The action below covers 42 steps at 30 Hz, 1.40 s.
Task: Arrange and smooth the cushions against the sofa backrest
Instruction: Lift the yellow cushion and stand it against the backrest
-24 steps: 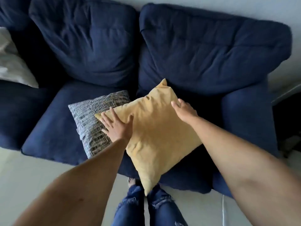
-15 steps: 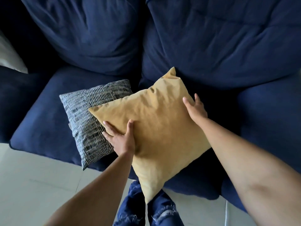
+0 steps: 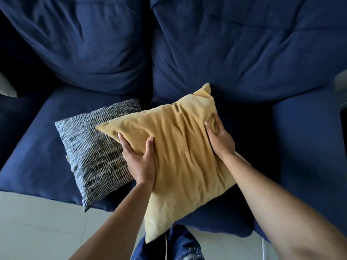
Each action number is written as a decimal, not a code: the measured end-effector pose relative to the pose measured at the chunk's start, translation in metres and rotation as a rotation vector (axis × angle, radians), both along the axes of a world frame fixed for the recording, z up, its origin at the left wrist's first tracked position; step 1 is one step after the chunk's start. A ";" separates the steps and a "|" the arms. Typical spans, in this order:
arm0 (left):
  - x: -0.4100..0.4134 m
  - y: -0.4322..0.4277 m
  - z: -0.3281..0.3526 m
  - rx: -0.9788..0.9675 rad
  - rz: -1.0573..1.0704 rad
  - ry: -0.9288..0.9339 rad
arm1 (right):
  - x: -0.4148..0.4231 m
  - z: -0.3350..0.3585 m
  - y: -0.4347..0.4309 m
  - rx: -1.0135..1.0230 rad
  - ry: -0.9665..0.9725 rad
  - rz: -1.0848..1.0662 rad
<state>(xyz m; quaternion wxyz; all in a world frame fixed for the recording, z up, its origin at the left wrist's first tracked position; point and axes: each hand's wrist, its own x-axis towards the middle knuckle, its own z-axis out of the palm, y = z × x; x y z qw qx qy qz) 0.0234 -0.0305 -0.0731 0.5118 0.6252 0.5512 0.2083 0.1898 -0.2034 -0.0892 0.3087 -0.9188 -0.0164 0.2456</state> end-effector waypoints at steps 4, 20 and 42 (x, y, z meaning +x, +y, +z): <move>0.035 0.000 0.030 0.095 -0.147 -0.092 | -0.001 0.022 -0.037 0.106 -0.055 -0.179; 0.214 0.011 0.046 0.296 -0.480 -0.242 | 0.080 0.023 -0.072 0.351 -0.466 -0.468; 0.130 0.049 0.049 0.301 -0.542 -0.038 | 0.037 0.050 0.002 0.300 -0.844 -0.430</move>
